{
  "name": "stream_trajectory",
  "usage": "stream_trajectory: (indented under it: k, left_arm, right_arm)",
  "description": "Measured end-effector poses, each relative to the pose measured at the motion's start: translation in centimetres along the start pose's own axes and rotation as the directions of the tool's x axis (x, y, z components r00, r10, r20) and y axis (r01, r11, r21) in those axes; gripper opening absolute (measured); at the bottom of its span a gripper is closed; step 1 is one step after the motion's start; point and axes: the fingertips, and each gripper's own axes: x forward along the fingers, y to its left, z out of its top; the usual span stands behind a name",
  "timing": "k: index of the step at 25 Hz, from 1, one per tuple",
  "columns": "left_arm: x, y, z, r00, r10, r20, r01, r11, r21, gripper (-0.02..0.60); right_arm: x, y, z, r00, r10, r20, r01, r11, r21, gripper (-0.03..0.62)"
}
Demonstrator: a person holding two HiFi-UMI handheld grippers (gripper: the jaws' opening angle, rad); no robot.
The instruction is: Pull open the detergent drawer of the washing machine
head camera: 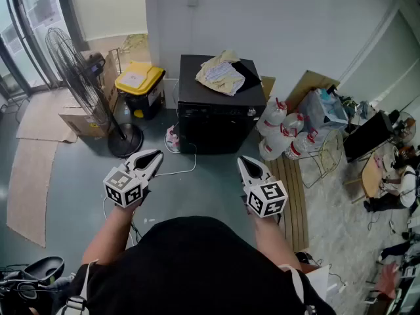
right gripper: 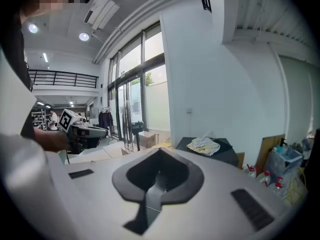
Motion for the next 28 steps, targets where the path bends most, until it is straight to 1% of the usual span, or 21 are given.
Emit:
stream_trajectory:
  k: [8, 14, 19, 20, 21, 22, 23, 25, 28]
  left_arm:
    - [0.5, 0.3, -0.1, 1.000, -0.010, -0.006, 0.010, 1.000, 0.009, 0.040]
    - [0.5, 0.3, -0.2, 1.000, -0.015, -0.015, 0.016, 1.000, 0.012, 0.040]
    - [0.7, 0.6, -0.3, 0.999, -0.032, -0.009, 0.032, 0.999, 0.006, 0.041]
    - [0.6, 0.7, -0.3, 0.999, -0.033, -0.009, 0.033, 0.999, 0.006, 0.055]
    - [0.6, 0.9, -0.3, 0.999, -0.032, -0.011, 0.032, 0.999, 0.007, 0.102]
    - [0.6, 1.0, -0.4, 0.999, -0.031, -0.013, 0.031, 0.999, 0.005, 0.146]
    - [0.6, 1.1, -0.4, 0.999, -0.030, -0.016, 0.030, 1.000, 0.003, 0.173]
    - [0.6, 1.4, -0.6, 0.999, -0.028, -0.025, 0.028, 1.000, 0.001, 0.202]
    - [0.6, 1.7, -0.9, 0.999, -0.036, -0.035, 0.036, 0.999, 0.004, 0.218]
  right_arm:
    - [0.7, 0.2, -0.1, 1.000, 0.008, -0.002, -0.008, 1.000, 0.000, 0.002]
    - [1.0, 1.0, -0.4, 0.999, 0.010, -0.030, -0.012, 0.998, -0.065, 0.002]
    - [1.6, 1.2, -0.5, 1.000, 0.003, -0.028, -0.005, 0.998, -0.055, 0.002]
    - [1.7, 1.1, -0.4, 1.000, -0.006, -0.023, 0.004, 0.998, -0.055, 0.003]
    - [1.8, 1.1, -0.3, 1.000, -0.014, -0.018, 0.013, 0.998, -0.054, 0.041]
    - [1.8, 1.0, -0.3, 1.000, -0.020, -0.014, 0.019, 0.999, -0.049, 0.134]
    - [1.9, 1.0, -0.2, 1.000, -0.025, -0.011, 0.024, 0.999, -0.042, 0.192]
    - [1.9, 0.8, 0.0, 0.999, -0.033, -0.002, 0.033, 0.999, -0.032, 0.220]
    - [2.2, 1.0, 0.1, 0.999, -0.038, 0.006, 0.038, 0.999, -0.030, 0.236]
